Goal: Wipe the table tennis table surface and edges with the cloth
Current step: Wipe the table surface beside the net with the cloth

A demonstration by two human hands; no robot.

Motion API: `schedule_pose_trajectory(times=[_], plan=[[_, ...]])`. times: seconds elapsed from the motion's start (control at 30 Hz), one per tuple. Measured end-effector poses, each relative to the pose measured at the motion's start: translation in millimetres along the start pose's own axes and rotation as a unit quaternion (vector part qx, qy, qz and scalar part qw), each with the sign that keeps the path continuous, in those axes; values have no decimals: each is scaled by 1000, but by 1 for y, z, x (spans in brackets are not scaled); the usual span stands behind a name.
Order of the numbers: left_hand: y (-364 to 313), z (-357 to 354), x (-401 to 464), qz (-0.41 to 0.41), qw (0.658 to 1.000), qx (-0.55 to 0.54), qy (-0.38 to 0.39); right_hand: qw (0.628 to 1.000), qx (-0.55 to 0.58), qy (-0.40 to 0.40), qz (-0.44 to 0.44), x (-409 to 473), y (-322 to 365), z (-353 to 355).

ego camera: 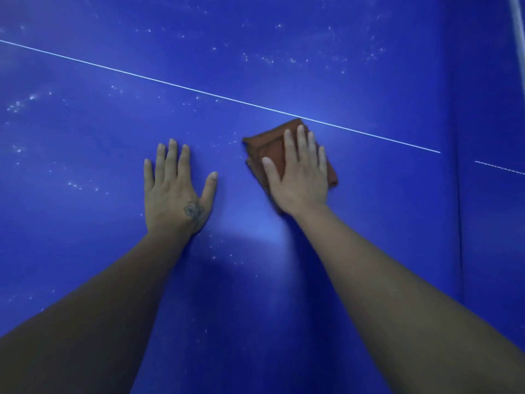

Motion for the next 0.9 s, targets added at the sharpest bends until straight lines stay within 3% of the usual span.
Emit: schedule_pose_trajectory(times=[0.17,0.27,0.43,0.7,0.77,0.9], plan=[[-1,0,0,2,1000,16,3,987,0,-1,-160,-20,-135,-9],[0,1,0,-1,1000,16,-8,976,-18,21,-217,-31,-172,-16],[0,-1,1,-4,1000,29,-6,969,-25,20,-244,-6,-110,-9],[1,1,2,-17,1000,15,-14,1000,-18,0,21,30,74,3],[0,5,1,-15,999,-27,-13,1000,-5,-5,18,26,64,2],[17,44,3,-7,989,-133,-68,989,0,-24,-145,16,-39,-2]])
Point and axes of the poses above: each hand's wrist, its own x-axis towards the middle knuckle, its own z-axis out of the back of the hand, y = z × x, the point moved 10 cm from there along x, towards the middle knuckle, and after that the axes turned 15 degrees about -x, right-handed, at the moved point
